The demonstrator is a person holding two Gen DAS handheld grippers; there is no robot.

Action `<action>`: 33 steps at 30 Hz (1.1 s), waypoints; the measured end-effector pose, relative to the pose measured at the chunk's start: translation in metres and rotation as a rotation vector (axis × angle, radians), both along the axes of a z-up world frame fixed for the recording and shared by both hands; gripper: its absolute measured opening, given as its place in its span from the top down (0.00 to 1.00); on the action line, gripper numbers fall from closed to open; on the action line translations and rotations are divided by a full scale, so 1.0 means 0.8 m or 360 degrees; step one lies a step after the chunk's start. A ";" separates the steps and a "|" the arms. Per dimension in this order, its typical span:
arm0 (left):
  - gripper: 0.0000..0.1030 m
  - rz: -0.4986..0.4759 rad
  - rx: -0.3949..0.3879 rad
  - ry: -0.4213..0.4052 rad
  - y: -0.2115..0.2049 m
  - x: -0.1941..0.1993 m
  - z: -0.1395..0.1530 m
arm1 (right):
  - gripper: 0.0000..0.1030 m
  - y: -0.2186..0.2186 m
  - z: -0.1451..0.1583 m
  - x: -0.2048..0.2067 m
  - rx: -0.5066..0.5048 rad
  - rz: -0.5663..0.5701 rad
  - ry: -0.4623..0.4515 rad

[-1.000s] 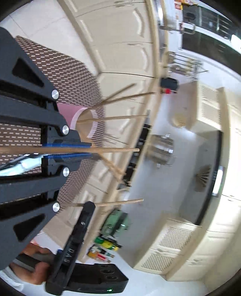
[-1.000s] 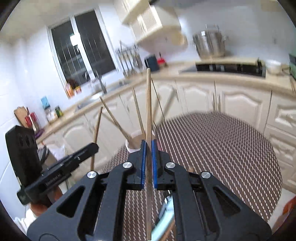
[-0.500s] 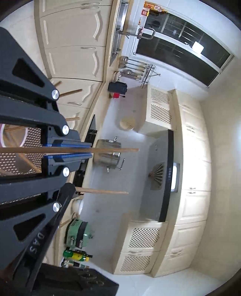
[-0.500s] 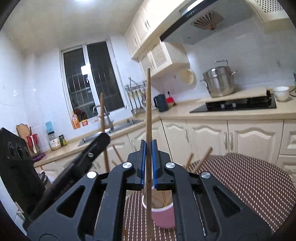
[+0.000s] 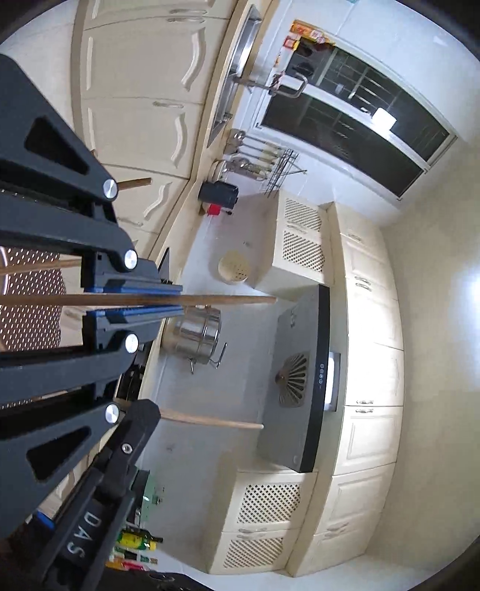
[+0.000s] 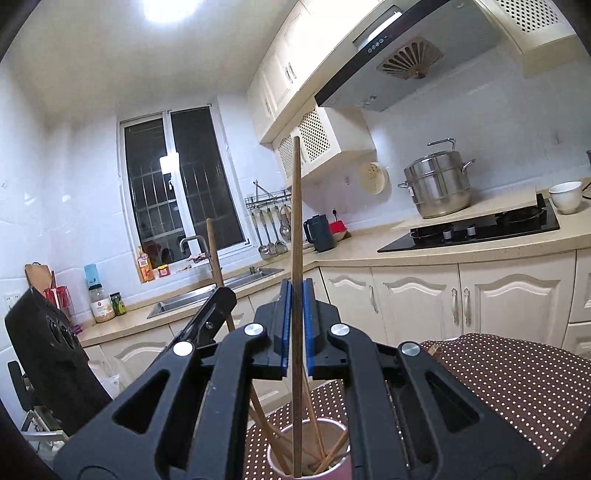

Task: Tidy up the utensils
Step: 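Lower both chopsticks into the pink cup and open both tools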

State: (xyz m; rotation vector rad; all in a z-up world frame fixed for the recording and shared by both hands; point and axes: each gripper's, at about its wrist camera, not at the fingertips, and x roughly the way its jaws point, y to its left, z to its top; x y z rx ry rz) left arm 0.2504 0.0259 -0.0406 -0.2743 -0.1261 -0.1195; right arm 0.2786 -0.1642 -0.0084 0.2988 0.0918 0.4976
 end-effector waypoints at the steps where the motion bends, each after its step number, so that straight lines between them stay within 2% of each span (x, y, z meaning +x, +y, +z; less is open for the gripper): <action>1: 0.94 0.0004 0.0011 -0.0005 -0.002 0.002 -0.002 | 0.94 0.001 -0.002 0.001 -0.0003 -0.0002 0.0002; 9: 0.94 -0.0002 0.0057 0.0067 -0.003 0.015 -0.021 | 0.94 0.011 -0.019 0.007 -0.0053 0.0013 0.0021; 25: 0.93 -0.0042 0.0163 0.0298 -0.003 -0.016 -0.042 | 0.93 0.014 -0.031 -0.013 -0.0125 0.0009 0.0087; 26: 0.92 -0.0056 0.0153 0.0315 -0.002 -0.017 -0.042 | 0.93 0.015 -0.032 -0.016 -0.0132 0.0008 0.0088; 29: 0.76 -0.0075 0.0122 0.0354 0.005 -0.024 -0.044 | 0.93 0.015 -0.032 -0.021 -0.0141 0.0007 0.0097; 31: 0.72 -0.0069 0.0116 0.0359 0.008 -0.030 -0.043 | 0.93 0.016 -0.031 -0.025 -0.0147 0.0003 0.0099; 33: 0.62 -0.0059 0.0117 0.0363 0.011 -0.035 -0.041 | 0.93 0.017 -0.030 -0.029 -0.0155 -0.0001 0.0101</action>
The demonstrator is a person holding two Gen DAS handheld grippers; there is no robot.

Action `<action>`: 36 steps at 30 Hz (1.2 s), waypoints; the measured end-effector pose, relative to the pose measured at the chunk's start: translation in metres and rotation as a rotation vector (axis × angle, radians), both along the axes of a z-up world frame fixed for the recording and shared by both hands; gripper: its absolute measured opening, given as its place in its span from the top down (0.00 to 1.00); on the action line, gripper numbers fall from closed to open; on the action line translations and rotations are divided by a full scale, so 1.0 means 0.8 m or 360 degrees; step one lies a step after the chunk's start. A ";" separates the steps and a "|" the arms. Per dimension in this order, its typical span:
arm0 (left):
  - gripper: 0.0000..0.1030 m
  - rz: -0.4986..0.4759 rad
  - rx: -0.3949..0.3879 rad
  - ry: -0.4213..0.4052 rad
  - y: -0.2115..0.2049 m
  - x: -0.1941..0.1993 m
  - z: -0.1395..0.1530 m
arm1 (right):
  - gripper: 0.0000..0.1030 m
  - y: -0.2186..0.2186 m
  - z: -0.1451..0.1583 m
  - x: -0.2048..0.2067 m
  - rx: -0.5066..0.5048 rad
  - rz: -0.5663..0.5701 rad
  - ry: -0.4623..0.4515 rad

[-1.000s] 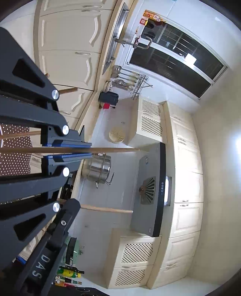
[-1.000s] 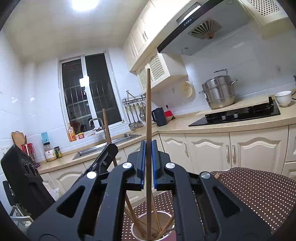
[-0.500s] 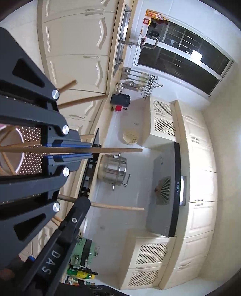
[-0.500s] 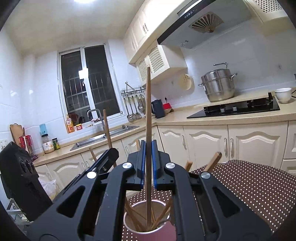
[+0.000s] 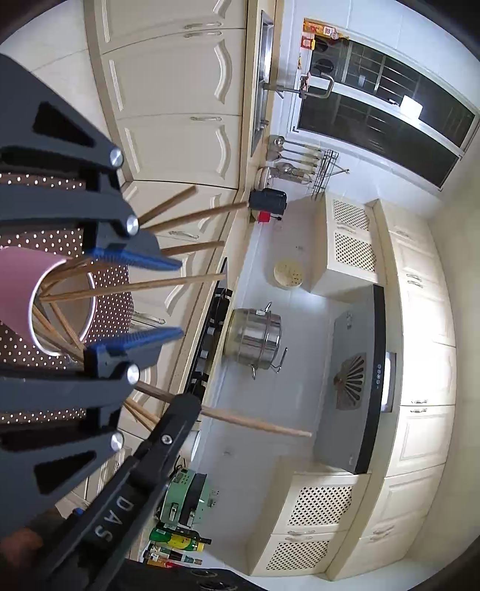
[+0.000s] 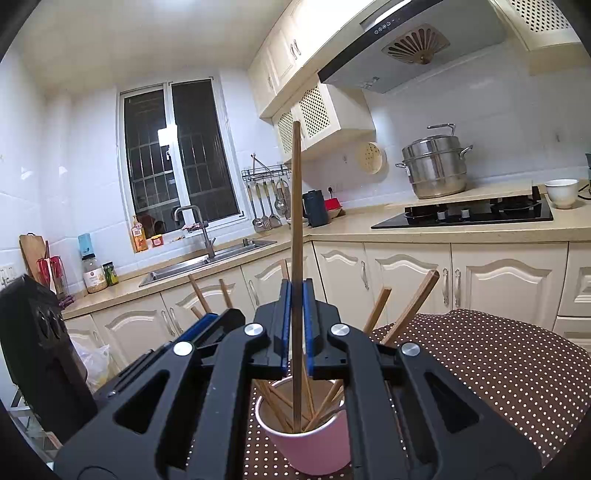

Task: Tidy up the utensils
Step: 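Lower both chopsticks into the pink cup and open both tools, then move both open tools back down toward the fork and knife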

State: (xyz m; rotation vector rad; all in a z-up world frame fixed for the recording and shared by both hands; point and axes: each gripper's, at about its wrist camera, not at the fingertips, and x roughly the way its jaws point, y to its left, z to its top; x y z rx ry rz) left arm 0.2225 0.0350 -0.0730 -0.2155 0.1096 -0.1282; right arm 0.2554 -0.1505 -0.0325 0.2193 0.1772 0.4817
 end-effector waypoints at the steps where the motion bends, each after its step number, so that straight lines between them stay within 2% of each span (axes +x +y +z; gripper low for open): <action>1: 0.61 0.0024 0.0004 0.0001 0.002 -0.004 0.002 | 0.93 0.000 0.000 -0.001 -0.0002 -0.0002 0.0003; 8: 0.45 0.0193 0.0010 0.0037 0.020 -0.025 0.015 | 0.93 0.006 -0.002 -0.005 -0.0038 -0.0014 0.0033; 11: 0.44 0.0323 0.0081 0.0092 0.024 -0.027 0.017 | 0.93 0.010 -0.006 -0.008 -0.0059 -0.0014 0.0048; 13: 0.44 0.0355 0.0091 0.0128 0.029 -0.028 0.019 | 0.93 0.014 -0.010 -0.009 -0.0072 -0.0014 0.0059; 28: 0.34 0.0393 0.0123 0.0269 0.053 -0.042 0.020 | 0.93 0.031 -0.039 -0.007 -0.0188 -0.0068 0.0186; 35: 0.33 0.0380 0.0129 0.0301 0.053 -0.054 0.022 | 0.92 0.036 -0.033 -0.022 -0.0218 -0.0077 0.0173; 36: 0.33 0.0379 0.0130 0.0303 0.054 -0.057 0.022 | 0.88 0.036 -0.032 -0.023 -0.0218 -0.0080 0.0172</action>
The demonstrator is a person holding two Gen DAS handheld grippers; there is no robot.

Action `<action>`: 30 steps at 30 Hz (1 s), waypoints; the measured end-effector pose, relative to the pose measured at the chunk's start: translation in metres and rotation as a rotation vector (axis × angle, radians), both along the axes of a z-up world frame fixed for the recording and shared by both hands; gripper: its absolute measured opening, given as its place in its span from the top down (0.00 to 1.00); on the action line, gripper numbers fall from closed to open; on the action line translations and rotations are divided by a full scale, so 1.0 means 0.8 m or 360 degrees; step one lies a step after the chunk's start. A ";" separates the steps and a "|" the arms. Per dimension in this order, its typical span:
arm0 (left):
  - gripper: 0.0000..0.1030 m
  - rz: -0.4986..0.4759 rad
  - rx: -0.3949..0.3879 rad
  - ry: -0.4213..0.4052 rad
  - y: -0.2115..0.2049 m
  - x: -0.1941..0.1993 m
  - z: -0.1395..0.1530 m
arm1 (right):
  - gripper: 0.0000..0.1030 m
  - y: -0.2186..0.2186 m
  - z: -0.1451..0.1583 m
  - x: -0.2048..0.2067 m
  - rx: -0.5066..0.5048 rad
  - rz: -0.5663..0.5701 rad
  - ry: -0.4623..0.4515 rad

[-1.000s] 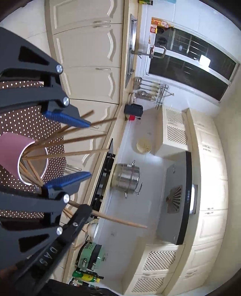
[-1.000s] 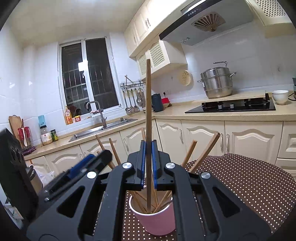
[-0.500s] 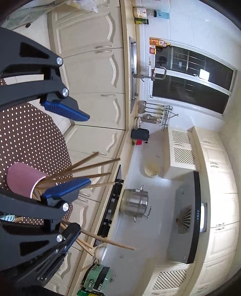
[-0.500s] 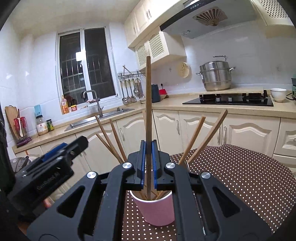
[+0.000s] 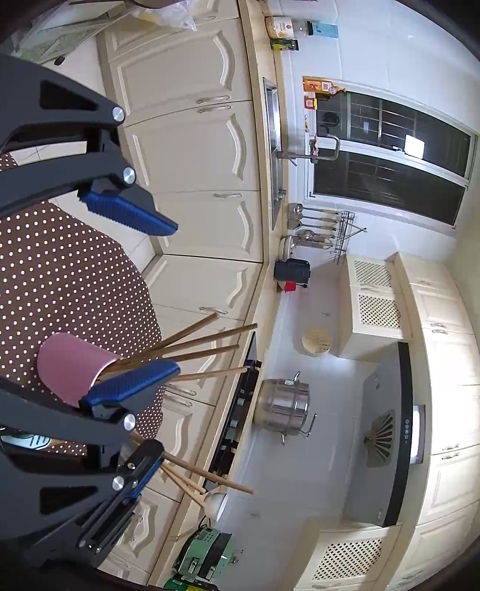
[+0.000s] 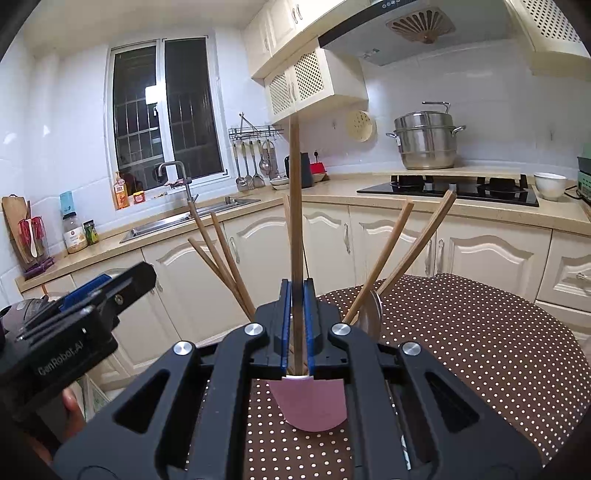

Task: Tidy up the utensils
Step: 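Move both open tools back down toward the fork and knife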

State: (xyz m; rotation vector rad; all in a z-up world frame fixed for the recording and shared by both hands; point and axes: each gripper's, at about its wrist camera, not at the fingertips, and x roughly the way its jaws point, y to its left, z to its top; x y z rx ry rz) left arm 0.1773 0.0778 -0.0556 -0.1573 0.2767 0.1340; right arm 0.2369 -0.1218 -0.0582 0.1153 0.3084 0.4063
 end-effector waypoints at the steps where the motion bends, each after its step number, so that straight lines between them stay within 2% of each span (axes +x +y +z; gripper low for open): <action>1: 0.33 0.0000 0.0001 0.0001 0.000 -0.002 0.001 | 0.85 0.000 0.001 -0.002 -0.0001 -0.0004 -0.0001; 3: 0.33 0.0001 0.0001 0.0003 -0.002 -0.008 0.003 | 0.61 -0.004 0.003 -0.006 0.0003 -0.0015 -0.0009; 4: 0.33 0.0003 0.0000 0.0004 -0.003 -0.009 0.003 | 0.56 -0.005 0.004 -0.009 0.0007 -0.0015 -0.0013; 13: 0.31 0.0010 0.0024 0.0036 -0.015 -0.032 0.014 | 0.52 -0.027 0.023 -0.041 0.0036 -0.0051 -0.0055; 19: 0.27 -0.0104 0.0057 0.0110 -0.038 -0.043 0.016 | 0.46 -0.061 0.024 -0.064 -0.0016 -0.0114 -0.0040; 22: 0.26 -0.0214 0.0094 0.0231 -0.057 -0.039 0.006 | 0.45 -0.083 0.013 -0.065 -0.0057 -0.0169 0.0037; 27: 0.26 -0.0372 0.0241 0.0487 -0.101 -0.025 -0.025 | 0.43 -0.124 -0.023 -0.060 -0.0082 -0.0248 0.0310; 30: 0.26 -0.0471 0.0308 0.0675 -0.127 -0.012 -0.052 | 0.42 -0.139 -0.043 -0.063 -0.0094 -0.0261 0.0417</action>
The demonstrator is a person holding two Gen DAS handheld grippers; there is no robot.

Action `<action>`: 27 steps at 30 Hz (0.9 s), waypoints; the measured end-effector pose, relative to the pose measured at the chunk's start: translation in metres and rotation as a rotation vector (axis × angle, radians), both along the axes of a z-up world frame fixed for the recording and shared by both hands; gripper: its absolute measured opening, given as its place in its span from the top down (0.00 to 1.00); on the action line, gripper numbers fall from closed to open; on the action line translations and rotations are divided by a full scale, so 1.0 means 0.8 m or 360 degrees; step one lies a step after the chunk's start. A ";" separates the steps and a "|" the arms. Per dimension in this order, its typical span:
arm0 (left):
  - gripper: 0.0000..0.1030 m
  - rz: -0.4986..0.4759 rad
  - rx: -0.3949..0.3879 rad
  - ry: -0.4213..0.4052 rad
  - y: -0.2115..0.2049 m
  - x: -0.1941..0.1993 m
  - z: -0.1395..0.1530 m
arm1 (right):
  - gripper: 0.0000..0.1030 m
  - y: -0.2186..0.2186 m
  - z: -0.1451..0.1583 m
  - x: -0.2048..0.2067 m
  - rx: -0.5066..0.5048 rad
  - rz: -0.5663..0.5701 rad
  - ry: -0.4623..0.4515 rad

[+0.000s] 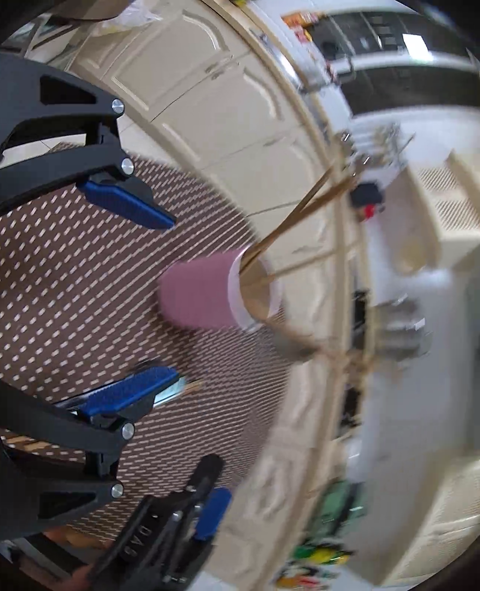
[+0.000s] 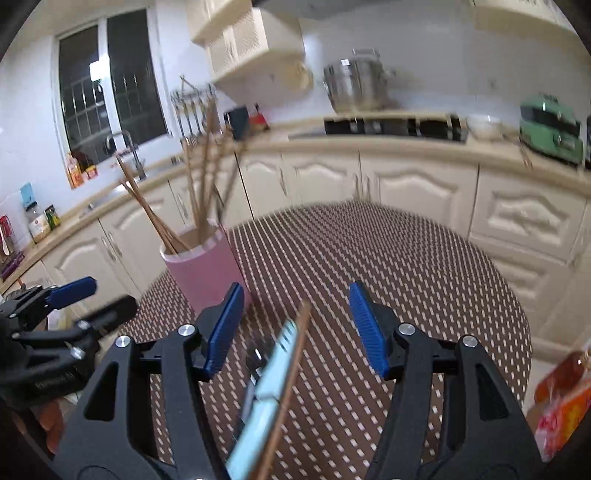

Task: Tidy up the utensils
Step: 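Move both open tools back down toward the fork and knife, then grasp the metal fork with the left tool while the right tool grasps the light-blue knife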

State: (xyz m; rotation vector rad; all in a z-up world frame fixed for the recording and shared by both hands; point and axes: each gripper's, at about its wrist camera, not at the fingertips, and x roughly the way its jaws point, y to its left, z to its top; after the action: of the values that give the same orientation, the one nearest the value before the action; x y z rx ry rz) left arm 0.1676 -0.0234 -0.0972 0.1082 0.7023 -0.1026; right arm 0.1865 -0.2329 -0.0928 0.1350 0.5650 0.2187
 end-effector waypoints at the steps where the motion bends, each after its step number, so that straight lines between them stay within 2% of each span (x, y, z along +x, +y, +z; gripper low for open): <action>1: 0.26 -0.0028 0.0027 0.0061 -0.009 0.005 -0.011 | 0.42 -0.005 -0.008 -0.001 -0.0006 -0.0009 0.0038; 6: 0.26 -0.0093 0.0149 0.0221 -0.040 0.016 -0.057 | 0.40 -0.024 -0.033 -0.011 0.0016 -0.0036 0.0115; 11: 0.26 -0.0122 0.0210 0.0322 -0.058 0.026 -0.081 | 0.38 -0.037 -0.054 -0.013 0.0049 -0.0055 0.0180; 18: 0.26 -0.0134 0.0320 0.0393 -0.083 0.042 -0.109 | 0.38 -0.049 -0.072 -0.011 0.0096 -0.0047 0.0219; 24: 0.26 -0.0106 0.0337 0.0426 -0.095 0.057 -0.110 | 0.38 -0.057 -0.078 -0.006 0.0118 -0.0042 0.0242; 27: 0.27 -0.0095 0.0312 0.0495 -0.096 0.070 -0.112 | 0.38 -0.060 -0.082 -0.003 0.0124 -0.0034 0.0267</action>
State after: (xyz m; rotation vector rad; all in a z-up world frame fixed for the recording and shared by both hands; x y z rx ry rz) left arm 0.2240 -0.1001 -0.1867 0.3058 1.0193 -0.1090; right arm 0.1844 -0.2806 -0.1581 0.2366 0.7219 0.2097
